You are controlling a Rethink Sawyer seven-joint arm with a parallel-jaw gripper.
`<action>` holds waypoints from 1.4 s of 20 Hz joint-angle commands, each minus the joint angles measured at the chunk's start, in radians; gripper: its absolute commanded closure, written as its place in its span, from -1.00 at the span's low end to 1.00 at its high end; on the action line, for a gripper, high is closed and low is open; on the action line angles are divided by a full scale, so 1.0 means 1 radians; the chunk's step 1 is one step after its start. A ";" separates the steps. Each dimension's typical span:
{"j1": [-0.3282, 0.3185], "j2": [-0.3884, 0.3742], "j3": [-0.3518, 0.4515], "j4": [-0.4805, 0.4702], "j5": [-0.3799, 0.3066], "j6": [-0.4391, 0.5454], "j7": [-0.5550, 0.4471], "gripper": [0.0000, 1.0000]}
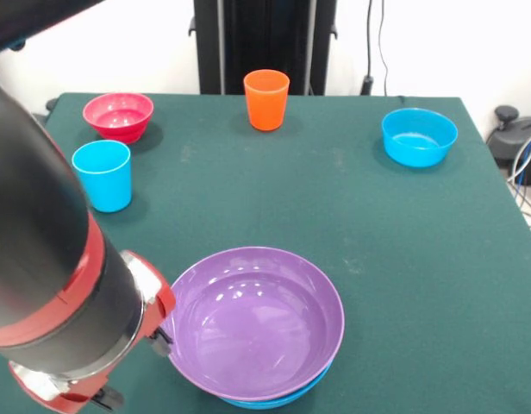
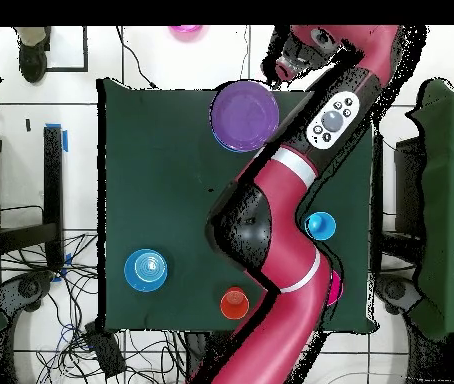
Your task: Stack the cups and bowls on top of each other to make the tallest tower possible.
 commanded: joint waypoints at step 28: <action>0.129 -0.081 -0.014 0.017 -0.498 0.295 0.223 -1.00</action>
